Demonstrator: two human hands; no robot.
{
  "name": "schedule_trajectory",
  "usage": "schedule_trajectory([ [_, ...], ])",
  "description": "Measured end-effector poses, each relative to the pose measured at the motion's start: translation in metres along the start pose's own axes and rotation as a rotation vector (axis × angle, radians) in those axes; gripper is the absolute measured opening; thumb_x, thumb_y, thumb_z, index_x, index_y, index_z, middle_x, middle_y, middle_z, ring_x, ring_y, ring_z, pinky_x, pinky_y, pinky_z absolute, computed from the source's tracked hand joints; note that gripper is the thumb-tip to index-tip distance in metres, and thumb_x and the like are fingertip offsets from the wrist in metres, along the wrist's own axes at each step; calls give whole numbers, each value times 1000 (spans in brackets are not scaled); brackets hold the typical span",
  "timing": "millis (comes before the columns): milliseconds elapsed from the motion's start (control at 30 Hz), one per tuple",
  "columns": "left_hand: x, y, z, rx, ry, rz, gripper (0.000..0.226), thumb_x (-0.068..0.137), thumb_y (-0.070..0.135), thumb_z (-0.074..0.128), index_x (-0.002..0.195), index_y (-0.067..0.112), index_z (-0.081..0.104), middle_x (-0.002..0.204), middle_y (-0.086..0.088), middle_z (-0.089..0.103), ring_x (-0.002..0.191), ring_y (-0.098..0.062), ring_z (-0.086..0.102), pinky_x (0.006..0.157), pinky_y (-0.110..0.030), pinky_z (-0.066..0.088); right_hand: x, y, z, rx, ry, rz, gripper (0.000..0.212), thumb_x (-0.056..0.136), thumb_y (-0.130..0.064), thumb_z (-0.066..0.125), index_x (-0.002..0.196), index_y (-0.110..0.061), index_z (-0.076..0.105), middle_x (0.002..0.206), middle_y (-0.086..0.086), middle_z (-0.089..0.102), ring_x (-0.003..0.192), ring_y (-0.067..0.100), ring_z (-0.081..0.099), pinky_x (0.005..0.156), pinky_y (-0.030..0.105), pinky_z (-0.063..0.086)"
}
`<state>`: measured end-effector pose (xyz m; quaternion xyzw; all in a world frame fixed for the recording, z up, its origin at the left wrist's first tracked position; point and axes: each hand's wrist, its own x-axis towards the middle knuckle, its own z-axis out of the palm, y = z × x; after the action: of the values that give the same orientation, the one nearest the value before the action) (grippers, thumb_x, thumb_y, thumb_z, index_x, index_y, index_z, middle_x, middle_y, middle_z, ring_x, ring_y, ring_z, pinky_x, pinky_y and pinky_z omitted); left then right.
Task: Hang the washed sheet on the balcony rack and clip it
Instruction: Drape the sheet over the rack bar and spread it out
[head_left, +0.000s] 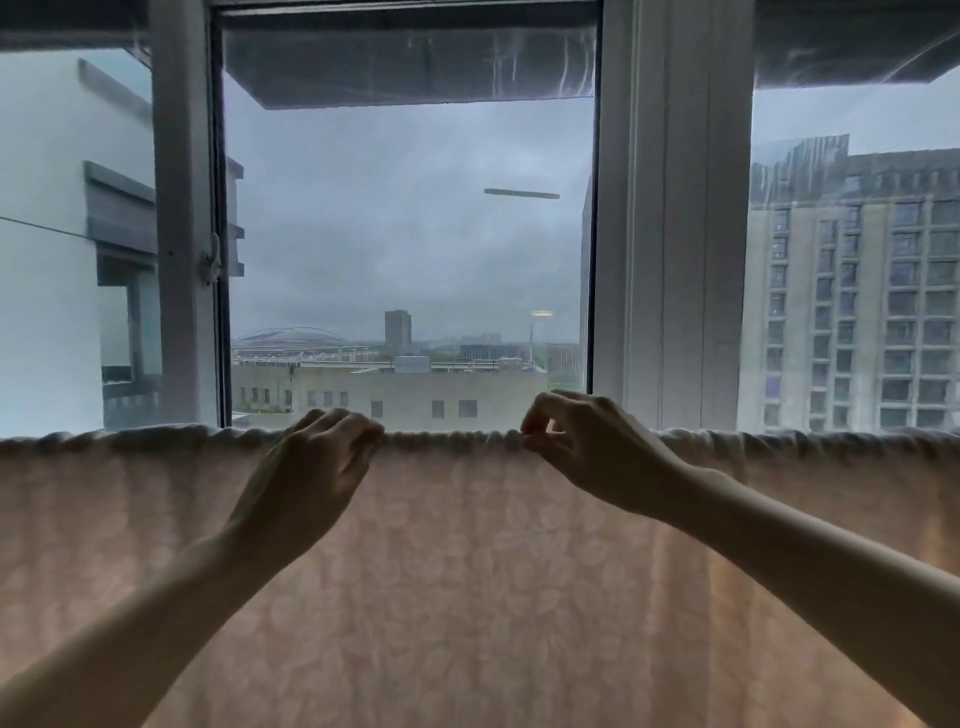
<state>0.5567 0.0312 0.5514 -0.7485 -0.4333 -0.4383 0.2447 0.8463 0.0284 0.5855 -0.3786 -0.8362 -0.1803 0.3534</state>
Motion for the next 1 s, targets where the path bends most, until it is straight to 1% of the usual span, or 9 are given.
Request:
schedule_trajectory([
  [67, 1, -3, 0, -28, 5, -20, 14, 86, 18, 67, 99, 13, 70, 93, 0, 70, 86, -14, 64, 76, -34, 56, 2, 1, 3, -1, 15, 14, 10, 91, -25, 62, 94, -16, 64, 92, -4, 66, 75, 6, 61, 67, 16, 50],
  [167, 8, 2, 0, -56, 24, -31, 7, 82, 14, 71, 89, 14, 71, 84, 0, 70, 80, -16, 64, 72, -36, 56, 3, 0, 2, -22, 40, 45, 8, 93, -21, 60, 92, -14, 63, 91, -3, 65, 76, 12, 62, 71, 33, 55],
  [267, 16, 11, -2, -18, 33, -35, 6, 83, 11, 71, 86, 16, 71, 84, 0, 71, 80, -18, 64, 73, -33, 53, 4, 3, -3, -76, 73, 75, 13, 97, -25, 53, 96, -15, 60, 94, -2, 64, 76, 14, 60, 67, 30, 51],
  [367, 28, 21, 1, -52, 52, -47, 4, 88, 15, 66, 88, 19, 68, 90, 0, 72, 82, -18, 66, 74, -35, 54, 4, 12, -10, -94, 111, 117, 12, 97, -25, 52, 94, -14, 58, 92, 1, 64, 74, 16, 60, 68, 35, 53],
  [533, 37, 36, 18, -116, 6, -72, 4, 93, 21, 61, 92, 23, 64, 89, 5, 72, 78, -12, 68, 66, -24, 49, -7, 29, -18, -136, 64, 158, 8, 95, -22, 57, 94, -15, 61, 81, 0, 67, 67, 10, 62, 63, 26, 54],
  [633, 32, 40, 28, -151, -42, -58, 6, 95, 24, 56, 94, 26, 62, 77, 8, 70, 67, -9, 67, 64, -30, 56, -15, 30, -19, -121, 37, 190, 8, 94, -24, 57, 91, -18, 62, 79, -2, 67, 68, 9, 63, 60, 18, 48],
  [800, 25, 39, 32, -101, -1, -45, 17, 97, 32, 52, 99, 26, 68, 58, 20, 54, 51, 3, 54, 51, -15, 39, -20, 17, -11, -142, 12, 135, 20, 98, -34, 48, 88, -20, 56, 69, -10, 56, 58, 7, 55, 56, 27, 45],
  [900, 23, 37, 28, -94, -11, -24, 20, 97, 32, 51, 100, 23, 69, 63, 19, 58, 51, 4, 51, 51, -13, 36, -15, 8, -3, -148, 8, 92, 28, 100, -37, 39, 84, -19, 53, 66, -9, 53, 56, 12, 55, 59, 38, 52],
  [1000, 22, 35, 24, -84, -26, -12, 21, 97, 30, 51, 101, 22, 70, 62, 21, 51, 47, 10, 45, 51, -10, 34, -6, -2, 7, -140, 12, 75, 31, 100, -38, 35, 84, -18, 53, 66, -9, 52, 58, 15, 56, 62, 42, 53],
])
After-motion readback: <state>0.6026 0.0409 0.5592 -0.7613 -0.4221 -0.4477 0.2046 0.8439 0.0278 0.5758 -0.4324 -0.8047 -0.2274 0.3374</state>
